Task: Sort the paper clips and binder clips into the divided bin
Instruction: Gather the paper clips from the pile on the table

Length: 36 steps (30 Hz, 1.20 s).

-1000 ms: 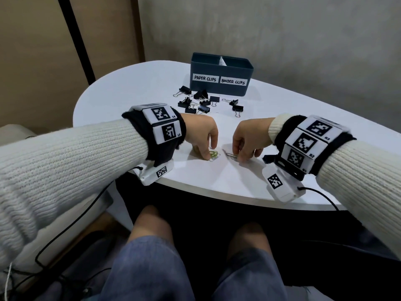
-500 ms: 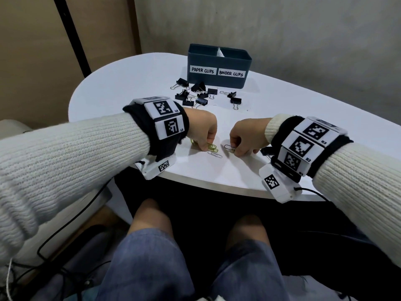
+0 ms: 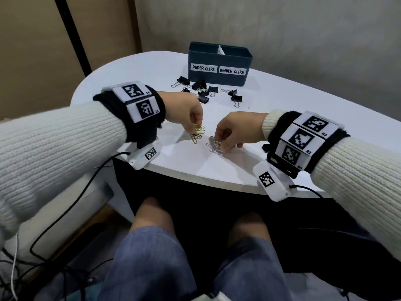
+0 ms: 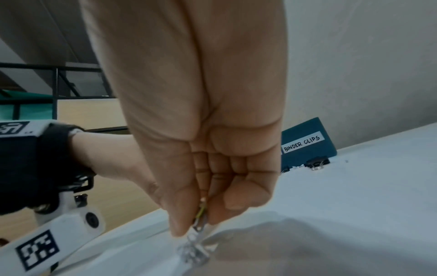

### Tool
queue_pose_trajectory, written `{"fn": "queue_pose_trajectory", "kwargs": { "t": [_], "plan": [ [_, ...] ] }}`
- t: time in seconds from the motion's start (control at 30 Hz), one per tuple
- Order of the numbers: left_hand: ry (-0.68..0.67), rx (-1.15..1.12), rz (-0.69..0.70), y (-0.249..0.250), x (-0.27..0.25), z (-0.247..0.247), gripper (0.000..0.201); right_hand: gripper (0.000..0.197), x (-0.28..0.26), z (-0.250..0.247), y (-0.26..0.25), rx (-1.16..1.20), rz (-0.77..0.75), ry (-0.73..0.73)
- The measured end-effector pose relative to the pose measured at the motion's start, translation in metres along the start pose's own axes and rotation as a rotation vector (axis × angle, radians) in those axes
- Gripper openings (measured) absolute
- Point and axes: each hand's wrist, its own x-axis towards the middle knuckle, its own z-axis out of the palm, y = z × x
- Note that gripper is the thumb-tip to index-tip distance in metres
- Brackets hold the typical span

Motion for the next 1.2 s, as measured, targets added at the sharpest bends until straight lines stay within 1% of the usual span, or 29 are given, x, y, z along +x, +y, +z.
{"fn": "queue_pose_trajectory", "kwargs": {
  "t": [0.13,0.23,0.3,0.37,0.47,0.5,0.6,0.63,0.73,0.87,1.07,1.2],
  "plan": [
    [-0.032,0.018,-0.03,-0.006,-0.002,0.005,0.03,0.018,0.005,0.006,-0.01,-0.048,-0.001,-0.008],
    [-0.05,0.073,-0.04,-0.004,0.0,0.01,0.036,0.012,0.007,0.009,-0.016,-0.173,0.007,0.023],
    [-0.046,0.094,-0.054,-0.002,0.002,0.01,0.038,0.011,0.007,0.009,-0.017,-0.218,0.009,0.019],
    [-0.045,0.117,-0.062,-0.001,0.004,0.01,0.035,0.01,0.007,0.009,-0.018,-0.224,0.018,-0.009],
    [-0.041,0.159,-0.054,0.001,0.007,0.013,0.027,0.008,0.008,0.009,-0.019,-0.243,0.032,-0.059],
    [-0.042,0.172,-0.051,0.002,0.007,0.013,0.024,0.01,0.008,0.009,-0.02,-0.252,0.039,-0.072],
    [-0.064,0.227,-0.047,0.005,0.007,0.016,0.022,0.023,0.009,0.009,-0.021,-0.269,0.058,-0.091],
    [-0.076,0.245,-0.049,0.005,0.006,0.017,0.022,0.024,0.008,0.009,-0.021,-0.274,0.063,-0.096],
    [-0.114,0.29,-0.059,0.004,0.007,0.019,0.022,0.013,0.009,0.009,-0.02,-0.266,0.061,-0.11],
    [-0.16,0.291,-0.067,0.003,0.008,0.019,0.021,0.01,0.009,0.009,-0.018,-0.233,0.046,-0.103],
    [-0.089,0.309,-0.014,0.007,0.006,0.019,0.023,0.015,0.008,0.007,-0.019,-0.247,0.039,-0.118],
    [-0.083,0.315,0.015,0.009,0.006,0.017,0.023,0.021,0.008,0.007,-0.02,-0.251,0.045,-0.12]
  ]
}}
